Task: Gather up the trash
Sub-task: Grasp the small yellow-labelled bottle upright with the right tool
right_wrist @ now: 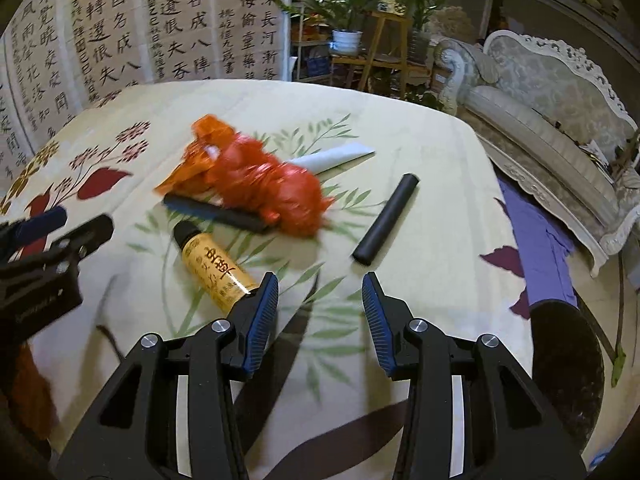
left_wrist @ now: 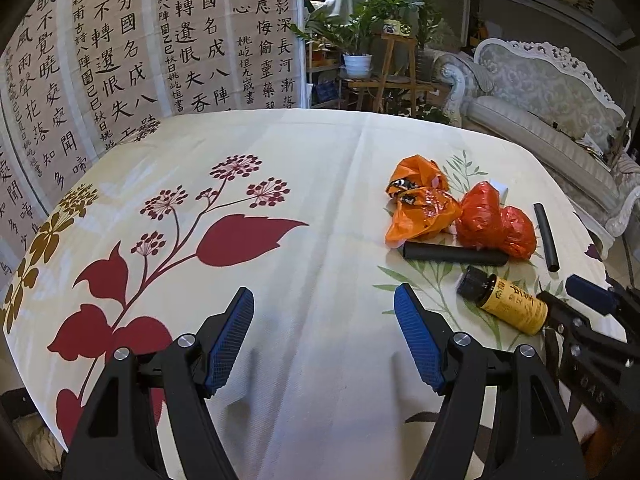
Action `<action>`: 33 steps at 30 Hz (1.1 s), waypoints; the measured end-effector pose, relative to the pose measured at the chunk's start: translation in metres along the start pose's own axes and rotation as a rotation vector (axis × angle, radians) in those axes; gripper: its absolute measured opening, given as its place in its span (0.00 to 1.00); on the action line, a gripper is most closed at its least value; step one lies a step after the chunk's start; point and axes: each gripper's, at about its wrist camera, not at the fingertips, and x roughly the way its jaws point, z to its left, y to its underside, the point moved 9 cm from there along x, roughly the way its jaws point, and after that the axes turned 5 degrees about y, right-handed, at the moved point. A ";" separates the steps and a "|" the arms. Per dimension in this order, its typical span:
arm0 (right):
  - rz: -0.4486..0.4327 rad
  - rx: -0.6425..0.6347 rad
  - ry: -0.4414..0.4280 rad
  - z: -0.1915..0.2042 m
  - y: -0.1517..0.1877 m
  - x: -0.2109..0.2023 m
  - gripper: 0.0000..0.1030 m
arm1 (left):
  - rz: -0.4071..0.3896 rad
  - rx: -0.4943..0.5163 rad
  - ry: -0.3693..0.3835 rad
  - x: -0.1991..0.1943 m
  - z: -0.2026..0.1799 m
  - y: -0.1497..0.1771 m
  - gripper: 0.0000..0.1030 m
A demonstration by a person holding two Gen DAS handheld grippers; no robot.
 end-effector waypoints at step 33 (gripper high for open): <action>0.032 0.021 -0.024 0.001 0.010 0.001 0.22 | 0.006 0.003 0.012 0.005 0.007 -0.003 0.69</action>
